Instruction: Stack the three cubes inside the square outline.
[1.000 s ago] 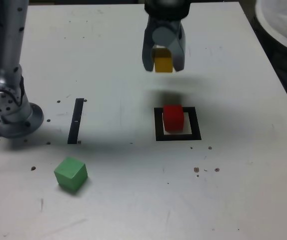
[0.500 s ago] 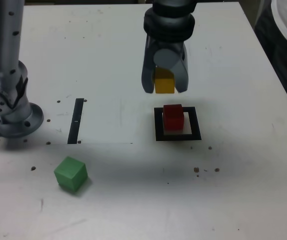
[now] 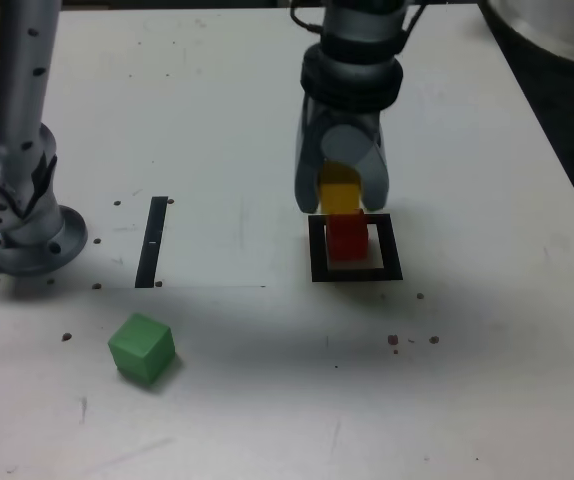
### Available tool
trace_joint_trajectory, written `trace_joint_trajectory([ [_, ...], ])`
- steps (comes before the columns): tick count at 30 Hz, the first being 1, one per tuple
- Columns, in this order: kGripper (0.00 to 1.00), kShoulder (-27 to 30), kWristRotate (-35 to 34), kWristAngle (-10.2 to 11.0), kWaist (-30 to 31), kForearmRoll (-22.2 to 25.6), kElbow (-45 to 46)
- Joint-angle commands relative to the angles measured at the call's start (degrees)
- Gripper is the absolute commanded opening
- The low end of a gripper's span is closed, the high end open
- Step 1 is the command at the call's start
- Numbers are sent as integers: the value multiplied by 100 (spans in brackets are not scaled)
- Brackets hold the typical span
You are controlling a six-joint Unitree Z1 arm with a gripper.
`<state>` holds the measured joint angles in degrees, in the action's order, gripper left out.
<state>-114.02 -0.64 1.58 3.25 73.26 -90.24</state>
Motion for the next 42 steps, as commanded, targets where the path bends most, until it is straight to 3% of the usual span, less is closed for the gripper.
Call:
trace_joint_trajectory([
  [1, 31, -66, -6, -35, 9, -53, -15],
  [13, 33, -162, -6, -116, 9, -223, 63],
  [15, 43, -168, 3, -140, 9, -277, 109],
  [20, 88, -170, 49, -225, 9, -470, 275],
  [22, 97, -162, 55, -250, 9, -532, 326],
  [33, 99, 177, 45, -203, 9, -711, 601],
  [42, 99, 975, 15, 215, 10, -744, 1034],
])
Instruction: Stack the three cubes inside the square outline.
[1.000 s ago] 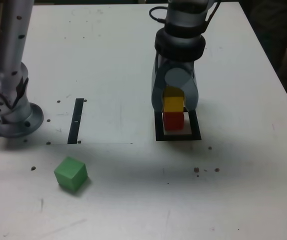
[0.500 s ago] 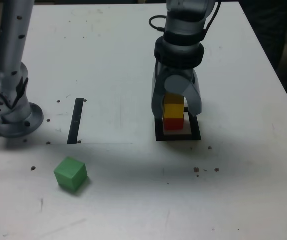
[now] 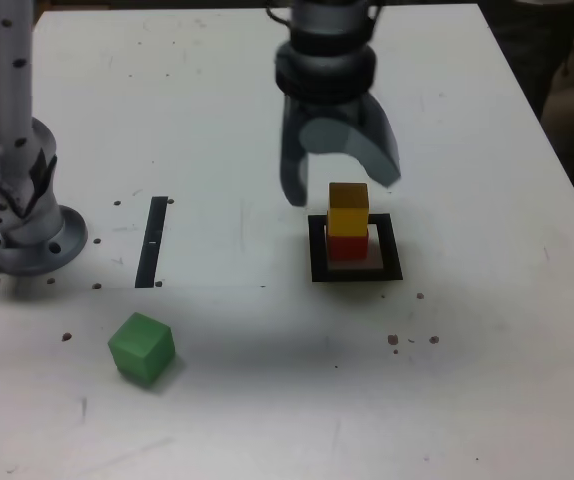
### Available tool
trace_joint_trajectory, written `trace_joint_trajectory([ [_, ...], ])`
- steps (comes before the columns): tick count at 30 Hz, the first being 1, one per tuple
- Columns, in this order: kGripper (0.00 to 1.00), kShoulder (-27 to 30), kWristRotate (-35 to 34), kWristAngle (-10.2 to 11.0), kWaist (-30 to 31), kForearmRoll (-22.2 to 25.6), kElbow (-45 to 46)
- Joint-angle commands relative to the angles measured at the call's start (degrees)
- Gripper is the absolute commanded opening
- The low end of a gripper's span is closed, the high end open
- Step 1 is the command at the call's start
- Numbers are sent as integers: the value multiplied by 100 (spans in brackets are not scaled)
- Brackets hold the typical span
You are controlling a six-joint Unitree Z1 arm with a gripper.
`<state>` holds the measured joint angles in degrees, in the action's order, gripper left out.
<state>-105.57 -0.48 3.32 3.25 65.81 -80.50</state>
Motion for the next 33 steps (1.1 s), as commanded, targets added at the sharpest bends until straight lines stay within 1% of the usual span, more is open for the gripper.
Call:
trace_joint_trajectory([
  [1, 99, 211, 12, 75, 17, 1, 129],
  [4, 100, 441, 87, 149, 72, -5, 331],
  [10, 100, 789, 234, 179, 392, 24, 673],
  [19, 100, 1294, 206, 228, 1194, 35, 1572],
  [24, 100, 1491, 104, 242, 1677, 66, 1894],
  [29, 100, 1578, -123, 194, 2227, 158, 2011],
  [33, 99, 1611, -373, 75, 2659, 206, 2126],
])
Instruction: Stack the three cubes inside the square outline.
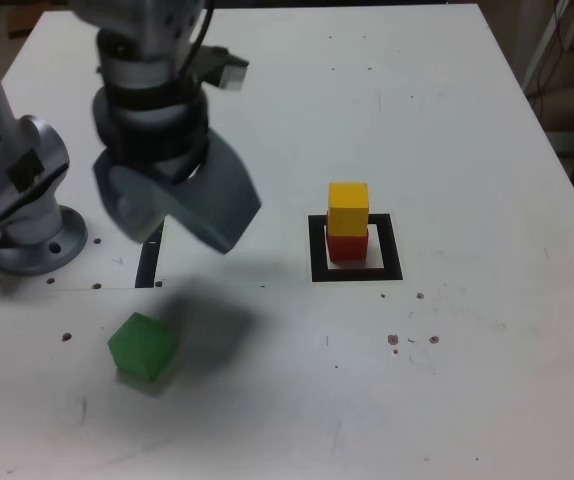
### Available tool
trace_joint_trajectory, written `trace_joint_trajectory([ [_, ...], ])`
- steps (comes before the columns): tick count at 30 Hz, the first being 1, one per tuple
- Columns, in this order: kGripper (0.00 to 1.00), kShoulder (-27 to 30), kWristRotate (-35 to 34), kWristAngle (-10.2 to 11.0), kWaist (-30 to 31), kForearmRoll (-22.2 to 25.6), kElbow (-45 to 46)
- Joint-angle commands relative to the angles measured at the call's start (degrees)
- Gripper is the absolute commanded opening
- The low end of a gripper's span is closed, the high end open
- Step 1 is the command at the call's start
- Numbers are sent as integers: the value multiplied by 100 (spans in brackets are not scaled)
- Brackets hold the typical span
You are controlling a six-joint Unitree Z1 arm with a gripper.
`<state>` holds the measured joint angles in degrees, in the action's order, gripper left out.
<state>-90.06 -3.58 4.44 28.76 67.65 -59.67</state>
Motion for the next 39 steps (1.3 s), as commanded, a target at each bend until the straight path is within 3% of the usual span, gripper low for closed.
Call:
trace_joint_trajectory([
  [1, 99, 72, -132, -72, 225, 20, 80],
  [8, 99, 69, -673, -270, 1064, -56, 227],
  [15, 99, -106, -991, -471, 1527, -253, 197],
  [30, 96, -567, -1040, -885, 1671, -1041, 466],
  [39, 87, -759, -1040, -1073, 1669, -1349, 573],
])
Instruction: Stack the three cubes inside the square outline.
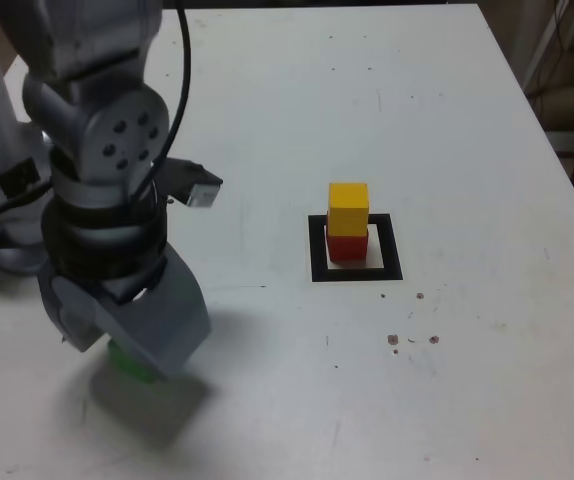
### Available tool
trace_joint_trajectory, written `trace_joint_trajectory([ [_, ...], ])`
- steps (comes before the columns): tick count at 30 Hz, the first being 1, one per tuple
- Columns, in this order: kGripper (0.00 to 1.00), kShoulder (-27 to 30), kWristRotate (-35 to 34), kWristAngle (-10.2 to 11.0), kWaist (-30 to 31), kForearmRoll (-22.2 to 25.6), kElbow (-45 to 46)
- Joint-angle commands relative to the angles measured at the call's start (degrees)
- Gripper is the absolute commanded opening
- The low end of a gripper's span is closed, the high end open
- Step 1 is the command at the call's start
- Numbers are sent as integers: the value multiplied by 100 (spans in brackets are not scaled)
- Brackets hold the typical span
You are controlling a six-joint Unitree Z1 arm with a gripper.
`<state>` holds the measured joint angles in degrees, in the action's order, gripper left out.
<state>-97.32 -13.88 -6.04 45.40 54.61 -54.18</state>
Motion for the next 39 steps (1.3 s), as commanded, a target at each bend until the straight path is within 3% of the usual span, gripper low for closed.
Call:
trace_joint_trajectory([
  [1, 85, -53, -9, -52, 5, -96, 50],
  [7, 63, -132, -9, -202, 4, -342, 186],
  [12, 35, -148, -9, -159, 4, -411, 164],
  [15, 27, -148, -9, -118, 4, -456, 159],
  [31, 26, -154, -9, -103, 4, -417, 190],
  [39, 26, -56, -9, 68, -103, 294, -142],
])
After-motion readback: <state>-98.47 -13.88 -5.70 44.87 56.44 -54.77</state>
